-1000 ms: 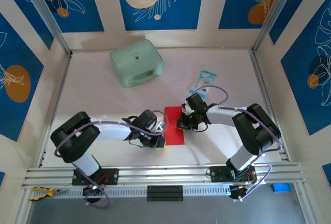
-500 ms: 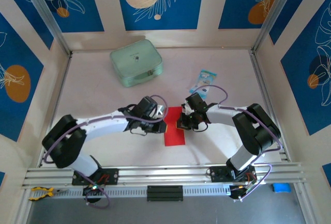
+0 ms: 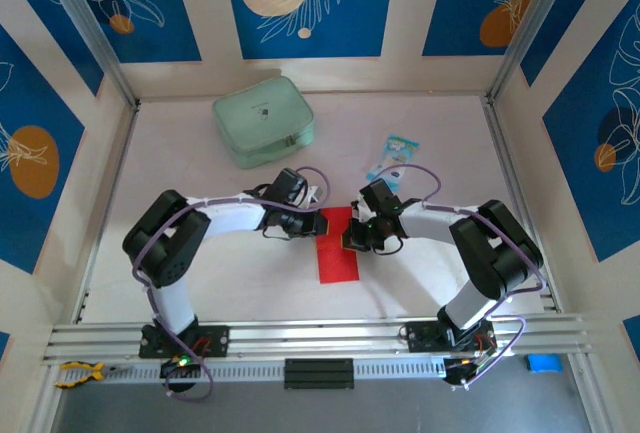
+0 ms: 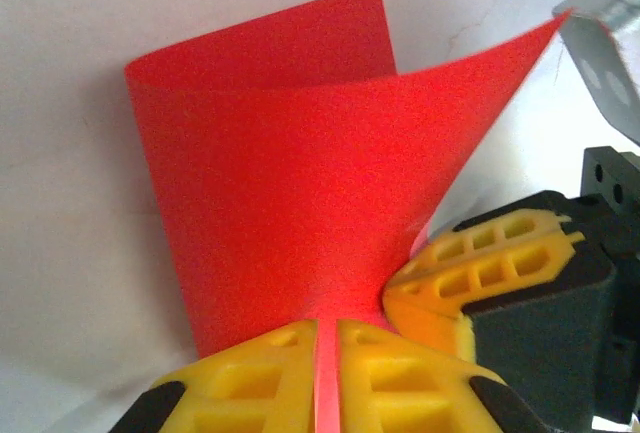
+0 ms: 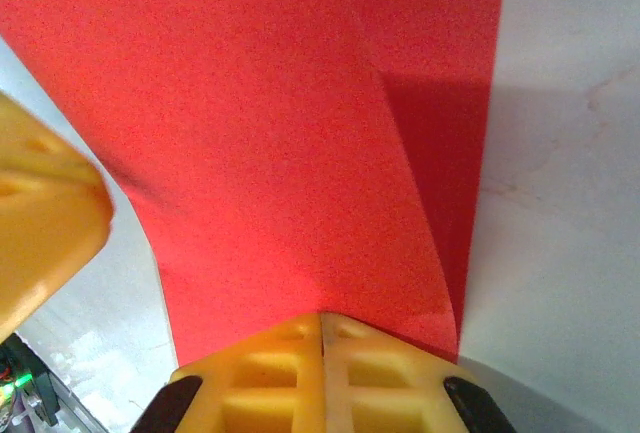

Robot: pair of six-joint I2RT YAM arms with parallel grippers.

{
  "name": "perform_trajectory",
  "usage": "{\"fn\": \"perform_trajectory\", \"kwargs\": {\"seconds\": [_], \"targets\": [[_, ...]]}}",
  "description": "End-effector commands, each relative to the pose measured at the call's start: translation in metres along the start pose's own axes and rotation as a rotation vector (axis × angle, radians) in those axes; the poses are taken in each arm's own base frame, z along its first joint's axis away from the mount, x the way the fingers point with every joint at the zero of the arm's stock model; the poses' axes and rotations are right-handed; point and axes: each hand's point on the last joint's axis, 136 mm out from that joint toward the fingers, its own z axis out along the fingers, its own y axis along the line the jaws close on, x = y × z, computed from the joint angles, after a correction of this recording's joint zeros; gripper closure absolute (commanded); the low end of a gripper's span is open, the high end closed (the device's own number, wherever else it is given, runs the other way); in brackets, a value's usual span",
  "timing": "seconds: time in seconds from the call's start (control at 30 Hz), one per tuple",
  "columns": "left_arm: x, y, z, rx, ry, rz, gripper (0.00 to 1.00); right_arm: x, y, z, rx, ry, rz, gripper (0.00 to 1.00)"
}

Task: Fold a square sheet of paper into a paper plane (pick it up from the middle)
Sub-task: First fold the square sheet of paper in half at the center of the table.

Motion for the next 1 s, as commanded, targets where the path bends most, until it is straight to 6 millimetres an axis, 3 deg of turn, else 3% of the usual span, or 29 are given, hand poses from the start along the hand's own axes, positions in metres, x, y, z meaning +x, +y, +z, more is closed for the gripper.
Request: {"fn": "perform_trajectory", "kwargs": {"seconds": [0.0, 0.27, 0.37, 0.53, 0.67, 0.8, 0.97], "targets": [[0.001, -0.005, 0.008, 0.076, 0.028, 0.026, 0.87, 0.026, -0.032, 0.004, 0.116, 0.087, 0.060, 0.98], [0.027, 0.050, 0.021, -0.082, 0.075, -0.035, 0.88, 0.026, -0.033, 0.004, 0.119, 0.091, 0.066, 0.98], [0.022, 0.046, 0.017, -0.078, 0.073, -0.030, 0.88, 0.027, -0.034, 0.004, 0.122, 0.092, 0.067, 0.98], [-0.002, 0.016, 0.003, -0.033, 0.032, 0.021, 0.87, 0.027, -0.034, 0.004, 0.123, 0.094, 0.068, 0.98], [-0.016, 0.003, 0.001, -0.005, 0.019, 0.048, 0.86, 0.026, -0.034, 0.004, 0.123, 0.092, 0.067, 0.98], [-0.020, 0.013, 0.008, -0.013, 0.028, 0.027, 0.86, 0.027, -0.034, 0.004, 0.124, 0.093, 0.067, 0.98], [-0.014, 0.041, 0.016, -0.057, 0.040, -0.024, 0.86, 0.027, -0.034, 0.005, 0.123, 0.094, 0.068, 0.98]]}}
